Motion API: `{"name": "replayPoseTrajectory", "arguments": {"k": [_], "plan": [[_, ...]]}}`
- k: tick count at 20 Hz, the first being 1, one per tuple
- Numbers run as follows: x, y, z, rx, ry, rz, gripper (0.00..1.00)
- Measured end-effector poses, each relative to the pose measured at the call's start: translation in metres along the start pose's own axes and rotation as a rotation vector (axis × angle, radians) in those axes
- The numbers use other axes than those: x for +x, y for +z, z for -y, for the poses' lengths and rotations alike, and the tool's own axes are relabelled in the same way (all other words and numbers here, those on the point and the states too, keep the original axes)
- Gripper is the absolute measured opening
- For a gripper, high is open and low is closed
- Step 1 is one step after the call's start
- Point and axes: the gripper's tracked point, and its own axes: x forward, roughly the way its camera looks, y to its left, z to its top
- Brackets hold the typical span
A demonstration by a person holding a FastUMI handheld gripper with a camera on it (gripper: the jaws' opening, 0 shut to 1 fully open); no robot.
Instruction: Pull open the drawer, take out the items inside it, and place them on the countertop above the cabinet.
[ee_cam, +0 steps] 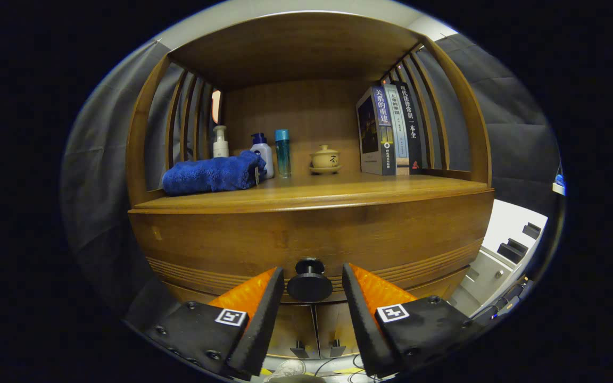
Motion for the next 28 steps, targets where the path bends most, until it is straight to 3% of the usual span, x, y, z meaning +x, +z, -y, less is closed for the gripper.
{"name": "replayPoseTrajectory", "arguments": {"k": [5, 12, 28], "plan": [[0.006, -0.003, -0.001, -0.006, 0.006, -0.012, 0.54], [0.007, -0.005, 0.001, -0.012, -0.027, -0.03, 0.39], [-0.053, -0.018, -0.004, -0.013, -0.029, -0.028, 0.39]]}}
